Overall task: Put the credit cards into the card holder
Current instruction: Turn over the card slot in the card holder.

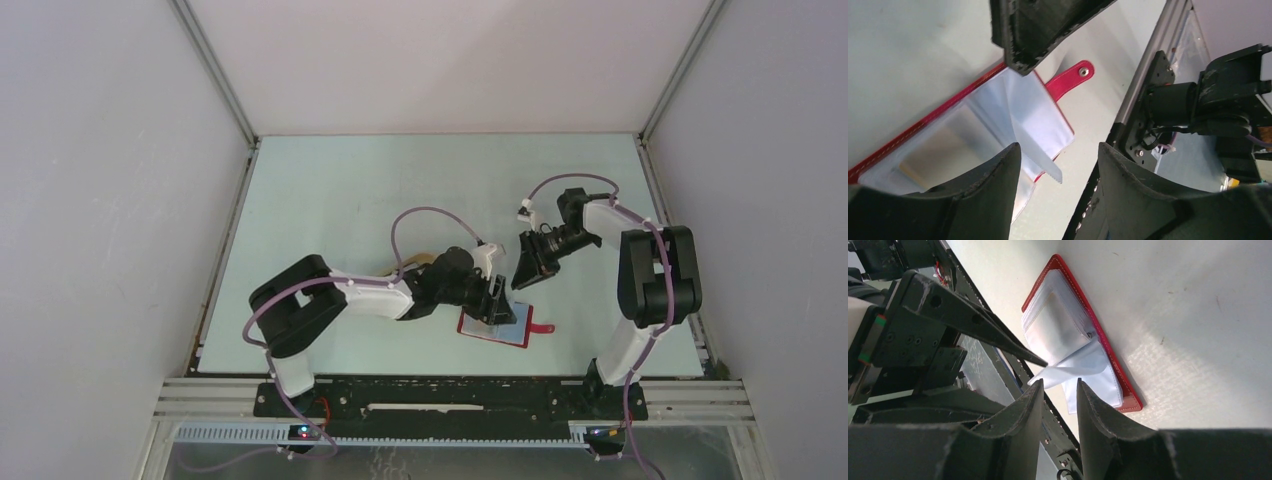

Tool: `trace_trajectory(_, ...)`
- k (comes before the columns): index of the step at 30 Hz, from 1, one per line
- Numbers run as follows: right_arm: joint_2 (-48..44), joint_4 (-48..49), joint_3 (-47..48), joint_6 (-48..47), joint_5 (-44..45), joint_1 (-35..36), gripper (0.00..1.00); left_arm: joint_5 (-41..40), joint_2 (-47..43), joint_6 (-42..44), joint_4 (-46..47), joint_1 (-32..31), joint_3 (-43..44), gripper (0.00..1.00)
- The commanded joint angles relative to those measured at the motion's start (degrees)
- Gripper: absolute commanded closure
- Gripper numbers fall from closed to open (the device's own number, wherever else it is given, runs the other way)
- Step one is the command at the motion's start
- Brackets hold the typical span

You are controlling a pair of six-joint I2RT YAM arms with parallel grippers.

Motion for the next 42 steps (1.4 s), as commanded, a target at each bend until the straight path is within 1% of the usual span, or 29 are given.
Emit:
trace_trajectory(1,-2.8,0.0,1.6,-0.2,-0.4,-1.5,0.61,3.8,1.8,-1.5,4.2,-0.3,4.5,0.37)
trace_trajectory(11,-7.5,0.4,1.6,-0.3,-0.4,-4.5,0.61,5.8,5.7,-2.6,5.2,-0.6,7.7,0.37)
trace_trajectory(14,-8.3,0.1,1.5,-0.5,-1.2,-5.0,0.61,5.8,4.8,-2.0,5.1,-1.1,8.5,0.37)
trace_trajectory(16,-8.5,-0.1,1.5,-0.8,-1.7,-5.0,0.61,3.6,2.1,-0.6,4.6,-1.3,7.2,0.37)
trace_trajectory(18,-8.3,-0.6,1.6,-1.3,-2.4,-5.0,0.61,-0.3,-1.9,1.7,2.4,-1.3,4.9,0.37)
trace_trajectory(21,-6.9,-1.4,1.6,-1.9,-3.3,-5.0,0.62,-7.6,-7.0,4.9,-4.1,-1.4,1.6,0.38)
trace_trajectory(23,-5.8,-1.5,1.5,-2.1,-3.1,-4.3,0.62,-11.4,-8.4,5.7,-8.5,-1.4,0.7,0.38)
trace_trajectory(25,-4.9,-1.3,1.6,-1.9,-2.5,-3.0,0.62,-13.4,-8.3,5.6,-11.2,-1.4,0.2,0.38)
trace_trajectory(29,-4.0,-1.0,1.5,-1.6,-1.5,-1.3,0.62,-14.4,-6.9,4.7,-12.7,-2.1,0.2,0.38)
trace_trajectory(34,-3.3,-0.8,1.5,-1.4,-1.0,-1.0,0.62,-14.0,-4.6,4.4,-13.7,-2.6,1.6,0.37)
trace_trajectory(39,-2.9,-0.7,1.5,-1.3,-0.7,-1.0,0.62,-14.7,-2.4,4.7,-17.5,-2.9,3.6,0.36)
trace_trajectory(42,-2.6,-0.6,1.5,-1.3,-0.6,-0.9,0.62,-13.5,-1.1,4.7,-18.5,-3.1,4.7,0.36)
